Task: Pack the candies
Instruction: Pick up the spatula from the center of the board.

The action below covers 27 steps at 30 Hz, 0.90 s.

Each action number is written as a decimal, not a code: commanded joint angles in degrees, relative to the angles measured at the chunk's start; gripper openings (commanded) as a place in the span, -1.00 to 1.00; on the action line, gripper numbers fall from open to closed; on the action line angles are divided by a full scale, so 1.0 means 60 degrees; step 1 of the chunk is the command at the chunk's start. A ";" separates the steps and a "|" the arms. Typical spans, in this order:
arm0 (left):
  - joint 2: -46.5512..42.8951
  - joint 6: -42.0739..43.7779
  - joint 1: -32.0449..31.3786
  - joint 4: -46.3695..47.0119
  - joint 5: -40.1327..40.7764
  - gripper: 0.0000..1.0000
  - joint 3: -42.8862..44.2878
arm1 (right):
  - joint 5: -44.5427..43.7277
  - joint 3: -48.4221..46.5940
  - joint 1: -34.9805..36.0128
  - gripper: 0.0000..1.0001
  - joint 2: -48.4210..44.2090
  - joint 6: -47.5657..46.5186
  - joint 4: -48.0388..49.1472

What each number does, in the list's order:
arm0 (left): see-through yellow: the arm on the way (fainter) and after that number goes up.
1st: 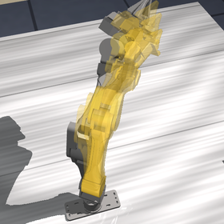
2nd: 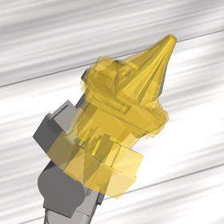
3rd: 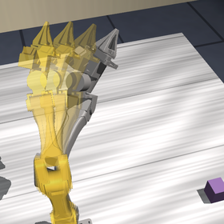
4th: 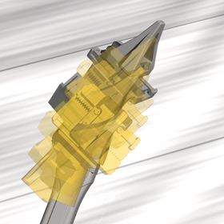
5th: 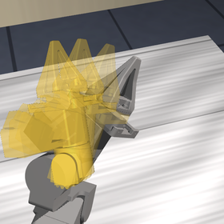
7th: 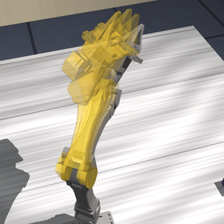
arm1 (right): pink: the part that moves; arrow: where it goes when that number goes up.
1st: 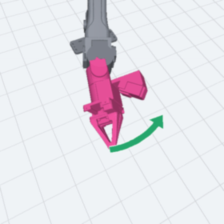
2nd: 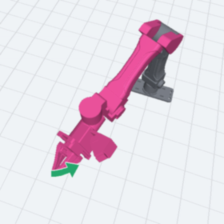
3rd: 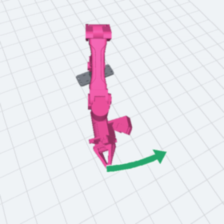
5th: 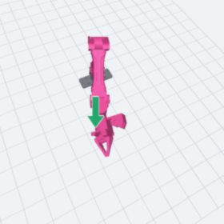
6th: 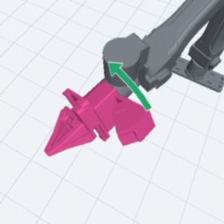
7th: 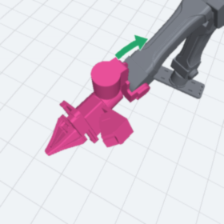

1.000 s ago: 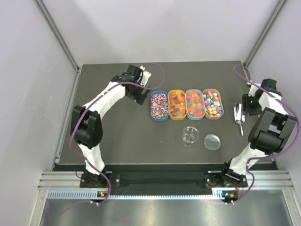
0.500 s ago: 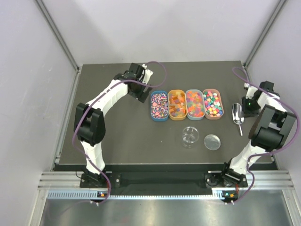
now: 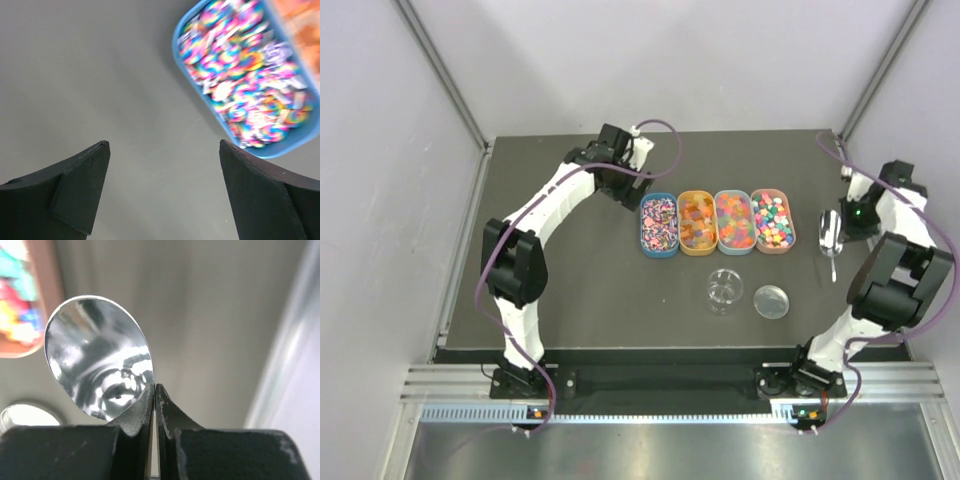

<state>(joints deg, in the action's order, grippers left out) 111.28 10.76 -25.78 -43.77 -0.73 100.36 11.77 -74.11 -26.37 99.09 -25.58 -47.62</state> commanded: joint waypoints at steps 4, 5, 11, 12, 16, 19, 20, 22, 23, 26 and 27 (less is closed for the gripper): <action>-0.0486 -0.0256 -0.0083 0.0512 -0.2421 0.97 0.2036 | 0.1187 -0.3246 0.1038 -1.00 -0.1530 -0.1738 -0.2999; -0.0326 -0.0488 -0.0098 0.0542 -0.2630 0.97 0.2691 | 0.1304 -0.3931 0.1635 -1.00 -0.1500 -0.1916 -0.3383; 0.0774 -0.2475 -0.0112 0.0247 -0.4722 0.61 0.5362 | 0.1919 -0.5037 0.4009 -1.00 -0.0929 -0.1786 -0.4910; 0.0687 -0.2773 -0.0098 0.0495 -0.4988 0.56 0.5204 | 0.1935 -0.4935 0.4261 -1.00 -0.0900 -0.1786 -0.4954; 0.0496 -0.3669 -0.0127 0.1347 -0.6862 0.52 0.4472 | 0.1949 -0.4509 0.5404 -1.00 -0.0783 -0.2005 -0.5101; 0.0291 -0.4807 -0.0171 0.1903 -0.7655 0.43 0.3509 | 0.1906 -0.4801 0.5917 -1.00 -0.0636 -0.2079 -0.5218; 0.0218 -0.5044 -0.0186 0.2325 -0.7845 0.33 0.3271 | 0.1862 -0.4947 0.6122 -1.00 -0.0563 -0.2093 -0.5247; 0.0217 -0.5367 -0.0288 0.2621 -0.8300 0.22 0.2716 | 0.1774 -0.5051 0.6284 -1.00 -0.0475 -0.2035 -0.5204; 0.0246 -0.5542 -0.0346 0.2694 -0.8315 0.20 0.2625 | 0.1774 -0.5080 0.6459 -1.00 -0.0460 -0.2020 -0.5189; 0.0349 -0.5646 -0.0566 0.2768 -0.8462 0.15 0.2420 | 0.1671 -0.5124 0.6738 -1.00 -0.0445 -0.1991 -0.5072; 0.0378 -0.5661 -0.0610 0.2783 -0.8476 0.12 0.2390 | 0.1599 -0.5139 0.6797 -1.00 -0.0416 -0.1991 -0.5072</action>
<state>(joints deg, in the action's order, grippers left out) 114.69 -19.94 -28.03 -32.77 -47.00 114.80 21.52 -101.38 12.78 96.88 -36.99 -76.16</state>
